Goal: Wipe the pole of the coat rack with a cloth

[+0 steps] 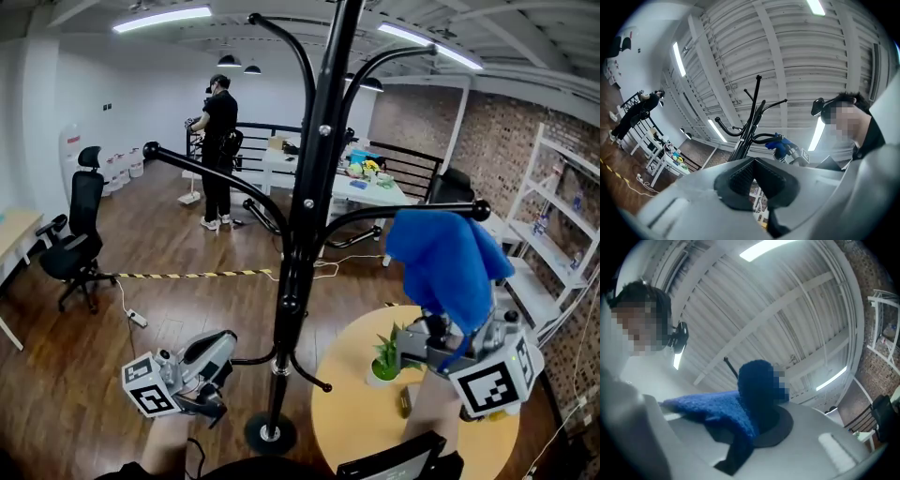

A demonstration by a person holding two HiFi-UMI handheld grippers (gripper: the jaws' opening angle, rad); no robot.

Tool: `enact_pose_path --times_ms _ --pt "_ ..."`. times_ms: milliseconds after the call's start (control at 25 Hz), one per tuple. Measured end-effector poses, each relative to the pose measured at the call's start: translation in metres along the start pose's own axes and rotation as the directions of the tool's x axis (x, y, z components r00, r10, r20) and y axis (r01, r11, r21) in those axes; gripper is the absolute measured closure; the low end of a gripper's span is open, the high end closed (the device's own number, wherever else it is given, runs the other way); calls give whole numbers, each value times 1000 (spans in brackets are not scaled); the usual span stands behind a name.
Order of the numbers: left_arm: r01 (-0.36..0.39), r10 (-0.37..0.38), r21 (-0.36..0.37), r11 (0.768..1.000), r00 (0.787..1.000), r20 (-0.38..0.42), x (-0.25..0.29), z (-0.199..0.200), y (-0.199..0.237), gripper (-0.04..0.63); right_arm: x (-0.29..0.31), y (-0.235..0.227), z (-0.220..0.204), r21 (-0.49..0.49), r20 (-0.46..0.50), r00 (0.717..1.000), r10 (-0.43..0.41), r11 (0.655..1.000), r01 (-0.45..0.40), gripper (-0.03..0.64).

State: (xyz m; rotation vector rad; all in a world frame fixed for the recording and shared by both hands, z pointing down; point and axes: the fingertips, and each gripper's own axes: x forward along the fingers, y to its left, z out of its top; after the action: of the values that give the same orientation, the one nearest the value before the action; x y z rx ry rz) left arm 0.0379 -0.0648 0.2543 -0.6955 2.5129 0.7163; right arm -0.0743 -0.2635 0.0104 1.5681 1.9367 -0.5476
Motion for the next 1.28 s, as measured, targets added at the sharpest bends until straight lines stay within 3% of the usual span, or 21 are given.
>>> enact_pose_path --times_ms 240,480,720,840,920,1000,1040,1160,1200,1240,1280 --pt "7 -7 -12 1000 1000 8 1 -4 -6 594 -1 0 1 -31 39 999 -34 999 35 594" --pt "-67 67 4 998 998 14 -24 -6 -1 594 33 8 -99 -11 -180 984 10 1000 -12 594" --pt "-108 108 -13 994 994 20 -37 -8 5 593 12 12 -194 12 -346 938 -7 1000 12 595" --pt "-125 125 -22 992 992 8 -37 -11 8 593 -22 15 -237 38 -459 888 2 999 17 595" --pt "-125 125 -26 992 992 -6 -33 -14 10 593 -50 16 -271 67 -555 832 19 998 22 595" --pt "-118 117 -34 992 993 -23 -27 -19 13 593 -83 17 -313 82 -677 735 44 997 15 595" --pt "-113 112 -41 993 993 -31 -23 -22 15 593 -103 20 -337 94 -746 663 70 996 0 595" --pt "-90 86 -64 994 995 -55 -11 -33 18 594 -167 34 -405 88 -919 375 123 990 -109 595" --pt "-79 75 -72 994 995 -64 -6 -37 19 593 -183 38 -418 76 -949 293 116 987 -145 595" --pt "-68 62 -80 995 995 -73 -1 -41 19 593 -195 39 -423 65 -966 239 103 985 -162 595" --pt "-56 49 -86 995 995 -83 4 -44 19 592 -202 36 -421 59 -974 206 92 986 -158 595"
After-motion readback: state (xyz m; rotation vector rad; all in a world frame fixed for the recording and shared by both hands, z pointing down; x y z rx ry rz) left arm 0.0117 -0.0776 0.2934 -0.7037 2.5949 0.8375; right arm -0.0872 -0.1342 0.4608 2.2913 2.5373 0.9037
